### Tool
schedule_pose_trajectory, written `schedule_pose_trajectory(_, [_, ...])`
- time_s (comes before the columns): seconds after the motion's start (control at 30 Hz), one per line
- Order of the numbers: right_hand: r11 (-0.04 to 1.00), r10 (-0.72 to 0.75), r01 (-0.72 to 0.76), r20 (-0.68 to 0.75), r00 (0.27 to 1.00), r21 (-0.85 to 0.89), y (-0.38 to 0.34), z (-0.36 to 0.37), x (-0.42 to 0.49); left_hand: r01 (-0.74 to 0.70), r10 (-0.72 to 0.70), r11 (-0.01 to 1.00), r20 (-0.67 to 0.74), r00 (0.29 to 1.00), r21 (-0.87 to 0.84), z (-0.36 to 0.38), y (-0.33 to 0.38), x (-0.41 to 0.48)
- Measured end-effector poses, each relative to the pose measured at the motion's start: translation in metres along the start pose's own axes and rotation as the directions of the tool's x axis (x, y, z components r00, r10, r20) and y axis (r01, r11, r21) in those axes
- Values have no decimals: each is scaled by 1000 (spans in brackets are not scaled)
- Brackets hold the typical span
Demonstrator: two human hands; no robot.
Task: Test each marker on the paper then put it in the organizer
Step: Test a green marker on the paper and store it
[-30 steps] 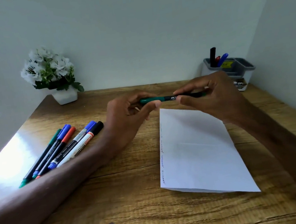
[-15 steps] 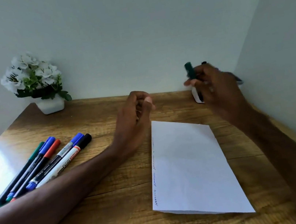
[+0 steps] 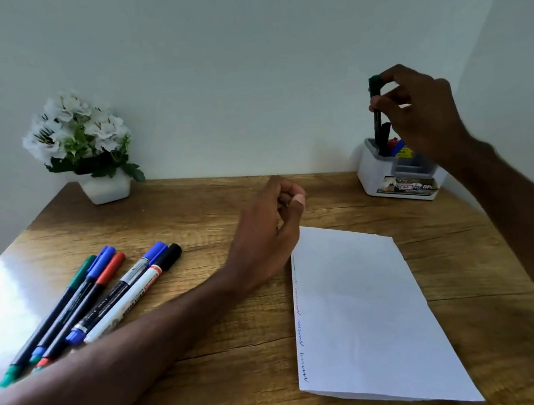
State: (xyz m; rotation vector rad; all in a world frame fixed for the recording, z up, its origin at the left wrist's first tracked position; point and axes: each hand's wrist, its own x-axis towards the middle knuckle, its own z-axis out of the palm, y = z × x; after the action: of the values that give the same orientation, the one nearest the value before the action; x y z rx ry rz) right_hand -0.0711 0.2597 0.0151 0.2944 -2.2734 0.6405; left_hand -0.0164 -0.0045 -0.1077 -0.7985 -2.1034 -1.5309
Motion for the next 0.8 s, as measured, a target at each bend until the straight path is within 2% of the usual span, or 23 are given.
schedule_pose_trajectory(0.47, [983, -22, 28, 39, 999, -183, 15, 1, -9, 10, -11, 999, 21, 1000, 49, 2, -2, -1])
schedule_pose_trajectory(0.8, [989, -105, 88, -150, 983, -115, -4, -9, -32, 12, -14, 998, 33, 999, 59, 3, -2, -1])
